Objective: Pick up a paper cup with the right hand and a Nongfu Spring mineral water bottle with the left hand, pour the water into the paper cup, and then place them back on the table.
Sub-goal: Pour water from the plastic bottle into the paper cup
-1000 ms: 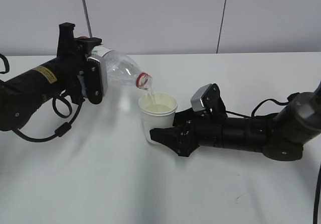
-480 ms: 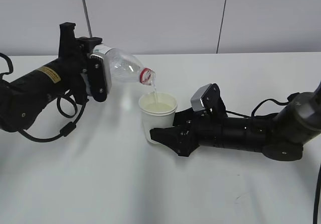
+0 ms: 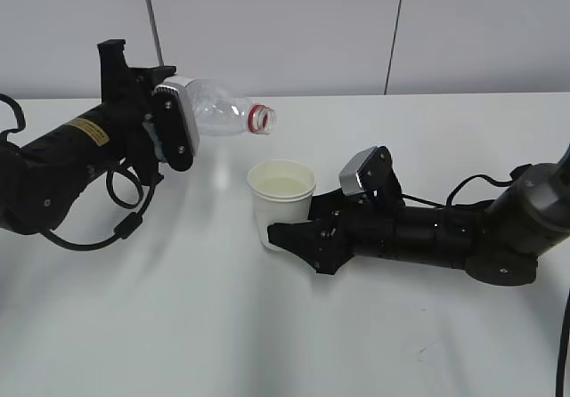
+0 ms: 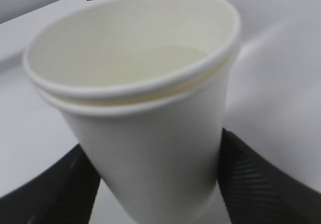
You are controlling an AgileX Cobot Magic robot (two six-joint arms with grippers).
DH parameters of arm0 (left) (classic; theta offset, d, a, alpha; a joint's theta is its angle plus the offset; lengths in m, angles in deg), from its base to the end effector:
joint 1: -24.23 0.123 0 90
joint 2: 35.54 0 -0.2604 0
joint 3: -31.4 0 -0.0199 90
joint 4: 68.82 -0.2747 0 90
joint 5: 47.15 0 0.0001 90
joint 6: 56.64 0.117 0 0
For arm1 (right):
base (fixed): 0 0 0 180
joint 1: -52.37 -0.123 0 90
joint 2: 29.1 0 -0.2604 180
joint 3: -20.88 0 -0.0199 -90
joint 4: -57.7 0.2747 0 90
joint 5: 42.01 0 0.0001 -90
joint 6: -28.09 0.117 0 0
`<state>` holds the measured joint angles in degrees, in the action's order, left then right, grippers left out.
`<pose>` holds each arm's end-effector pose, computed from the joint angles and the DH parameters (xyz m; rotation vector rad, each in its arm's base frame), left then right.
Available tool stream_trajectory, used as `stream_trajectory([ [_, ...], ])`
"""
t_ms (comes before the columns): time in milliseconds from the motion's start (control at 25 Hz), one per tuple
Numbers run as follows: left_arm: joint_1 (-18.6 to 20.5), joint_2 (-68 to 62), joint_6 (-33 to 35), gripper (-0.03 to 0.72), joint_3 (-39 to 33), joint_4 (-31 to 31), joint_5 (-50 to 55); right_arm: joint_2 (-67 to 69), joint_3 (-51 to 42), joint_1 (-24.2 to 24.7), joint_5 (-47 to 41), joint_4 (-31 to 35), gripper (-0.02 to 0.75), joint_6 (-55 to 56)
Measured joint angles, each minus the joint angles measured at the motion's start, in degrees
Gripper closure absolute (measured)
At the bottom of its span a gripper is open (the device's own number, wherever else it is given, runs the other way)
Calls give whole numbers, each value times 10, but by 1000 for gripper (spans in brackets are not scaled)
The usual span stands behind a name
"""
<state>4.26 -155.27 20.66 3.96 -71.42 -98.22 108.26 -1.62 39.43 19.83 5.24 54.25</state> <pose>0.3849 -0.1443 0.1165 1.3345 1.1055 0.7395 0.3548 0.1654 0.0180 -0.8031 1.7402 0.8340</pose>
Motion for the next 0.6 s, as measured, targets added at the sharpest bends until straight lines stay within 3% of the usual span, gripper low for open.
stream_trajectory([
  [320,0,0,-115,284,0,31,14,0,0,0,0,28,218,-2],
  [600,0,0,-279,284,0,44,15,0,0,0,0,51,218,-5],
])
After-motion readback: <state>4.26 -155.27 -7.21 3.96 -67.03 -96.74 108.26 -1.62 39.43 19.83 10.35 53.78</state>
